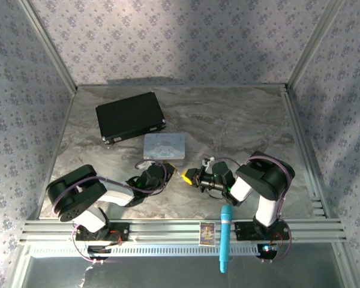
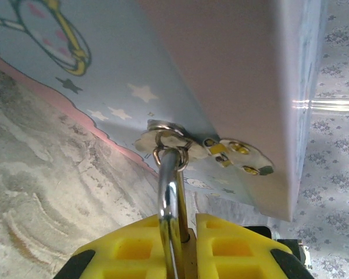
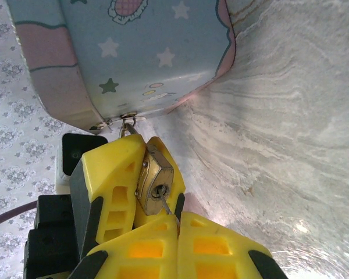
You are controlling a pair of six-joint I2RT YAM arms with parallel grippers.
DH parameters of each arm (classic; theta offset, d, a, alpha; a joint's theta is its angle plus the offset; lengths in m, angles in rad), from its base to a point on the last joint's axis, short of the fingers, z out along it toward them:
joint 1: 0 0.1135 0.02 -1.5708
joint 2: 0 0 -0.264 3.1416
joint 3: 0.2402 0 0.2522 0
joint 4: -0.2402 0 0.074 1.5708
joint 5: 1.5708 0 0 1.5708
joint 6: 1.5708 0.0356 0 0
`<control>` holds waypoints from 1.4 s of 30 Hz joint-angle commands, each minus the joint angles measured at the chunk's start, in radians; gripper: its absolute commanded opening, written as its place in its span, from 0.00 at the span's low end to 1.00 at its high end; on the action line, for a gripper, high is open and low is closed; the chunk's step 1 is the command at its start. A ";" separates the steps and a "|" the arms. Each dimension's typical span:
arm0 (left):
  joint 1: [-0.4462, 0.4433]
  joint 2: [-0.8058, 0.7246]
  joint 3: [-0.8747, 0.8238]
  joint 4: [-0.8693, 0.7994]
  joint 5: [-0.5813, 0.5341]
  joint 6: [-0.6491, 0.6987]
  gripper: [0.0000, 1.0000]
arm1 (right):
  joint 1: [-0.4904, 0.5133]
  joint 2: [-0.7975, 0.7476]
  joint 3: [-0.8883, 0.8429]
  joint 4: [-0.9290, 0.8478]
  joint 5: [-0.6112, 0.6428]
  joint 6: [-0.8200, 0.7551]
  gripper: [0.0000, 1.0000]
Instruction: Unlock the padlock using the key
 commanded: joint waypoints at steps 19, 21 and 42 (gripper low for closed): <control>-0.029 0.007 -0.001 0.205 0.024 -0.007 0.00 | -0.035 0.045 0.077 0.056 -0.051 0.073 0.00; -0.031 0.014 -0.003 0.223 0.023 -0.005 0.00 | -0.038 0.042 0.079 0.055 -0.051 0.074 0.00; -0.098 0.109 0.067 0.298 0.066 -0.022 0.00 | -0.029 0.072 0.173 0.039 -0.070 0.077 0.00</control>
